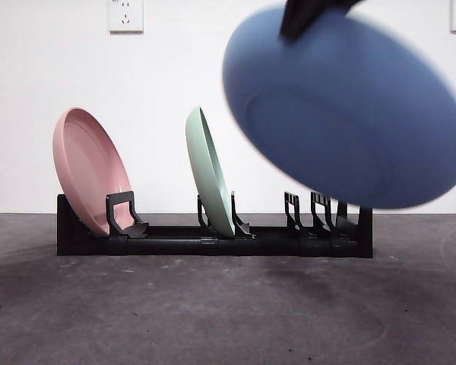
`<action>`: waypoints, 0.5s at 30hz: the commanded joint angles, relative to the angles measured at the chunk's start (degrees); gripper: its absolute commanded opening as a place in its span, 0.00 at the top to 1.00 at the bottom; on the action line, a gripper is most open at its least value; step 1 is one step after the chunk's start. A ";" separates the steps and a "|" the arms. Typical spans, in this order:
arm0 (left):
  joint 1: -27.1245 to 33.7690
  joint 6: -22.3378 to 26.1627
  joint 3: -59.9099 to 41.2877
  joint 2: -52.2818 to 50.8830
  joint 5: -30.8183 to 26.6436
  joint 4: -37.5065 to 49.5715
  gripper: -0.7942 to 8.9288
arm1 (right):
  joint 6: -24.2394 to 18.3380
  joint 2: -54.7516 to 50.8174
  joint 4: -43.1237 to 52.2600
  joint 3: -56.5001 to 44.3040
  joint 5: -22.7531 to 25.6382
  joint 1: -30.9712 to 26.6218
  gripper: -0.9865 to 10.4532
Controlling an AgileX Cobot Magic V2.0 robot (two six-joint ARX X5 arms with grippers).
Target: Place the plate
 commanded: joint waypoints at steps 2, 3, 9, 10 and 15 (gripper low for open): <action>-0.15 -0.04 0.94 0.11 0.22 -0.52 0.44 | 1.88 2.97 5.03 -2.75 6.14 5.66 0.90; -0.15 -0.04 0.94 0.11 0.22 -0.70 0.44 | 1.86 3.82 6.14 -3.37 7.19 6.84 0.90; -0.15 -0.07 0.94 0.11 0.22 -0.87 0.44 | 1.44 11.02 11.10 -4.44 12.70 12.41 0.90; -0.15 -0.07 0.94 0.11 0.22 -0.94 0.44 | 1.03 12.31 12.04 -4.44 13.31 13.05 0.90; -0.15 -0.04 0.94 0.11 0.22 -0.92 0.44 | -0.59 18.86 15.93 -4.44 18.23 16.28 0.90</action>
